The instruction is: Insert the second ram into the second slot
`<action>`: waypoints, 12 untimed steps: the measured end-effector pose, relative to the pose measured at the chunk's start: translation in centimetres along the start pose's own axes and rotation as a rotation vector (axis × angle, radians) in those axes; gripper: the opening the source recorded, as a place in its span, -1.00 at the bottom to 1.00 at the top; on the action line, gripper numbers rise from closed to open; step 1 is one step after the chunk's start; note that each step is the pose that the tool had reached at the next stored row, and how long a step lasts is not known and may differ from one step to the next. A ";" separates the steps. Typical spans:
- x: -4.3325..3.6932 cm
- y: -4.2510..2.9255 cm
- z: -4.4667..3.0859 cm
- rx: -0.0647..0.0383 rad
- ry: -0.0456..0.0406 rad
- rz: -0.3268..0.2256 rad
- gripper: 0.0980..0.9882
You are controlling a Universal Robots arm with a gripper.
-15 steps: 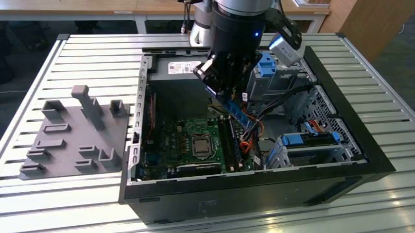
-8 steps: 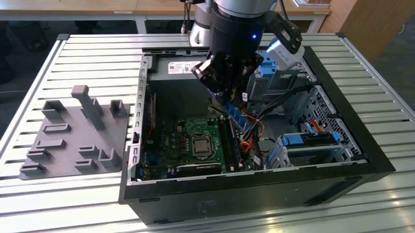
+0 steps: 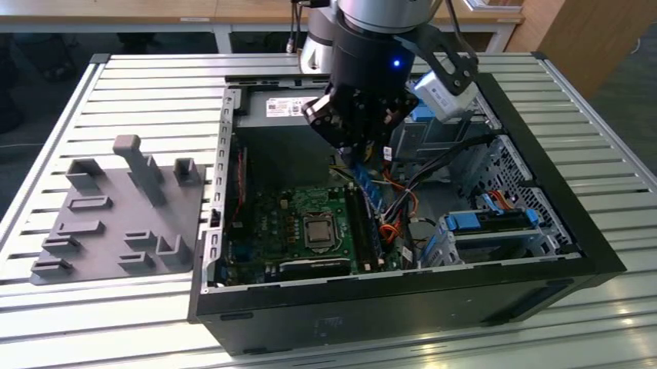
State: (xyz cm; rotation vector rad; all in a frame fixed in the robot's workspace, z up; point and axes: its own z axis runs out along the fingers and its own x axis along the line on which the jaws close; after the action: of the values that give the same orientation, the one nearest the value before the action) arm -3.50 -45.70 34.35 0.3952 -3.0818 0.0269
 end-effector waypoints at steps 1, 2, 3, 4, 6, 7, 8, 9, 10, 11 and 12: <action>0.00 0.00 0.05 0.000 0.0004 0.016 -0.91; -0.01 0.00 0.11 0.000 0.0007 0.033 -0.91; 0.00 0.00 0.16 0.000 0.0010 0.050 -0.91; -0.01 0.00 0.21 0.000 0.0013 0.067 -0.91; -0.01 0.00 0.32 -0.001 0.0020 0.100 -0.91; -0.01 0.01 0.37 -0.001 0.0024 0.117 -0.91; -0.02 0.01 0.43 -0.001 0.0027 0.135 -0.91; -0.02 0.01 0.49 -0.001 0.0030 0.152 -0.91; -0.02 0.01 0.54 -0.001 0.0034 0.169 -0.91; -0.02 0.01 0.59 -0.001 0.0037 0.186 -0.91; -0.02 0.01 0.65 -0.001 0.0040 0.203 -0.91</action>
State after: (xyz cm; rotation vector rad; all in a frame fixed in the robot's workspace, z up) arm -3.50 -45.70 33.70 0.0815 -3.1037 0.0307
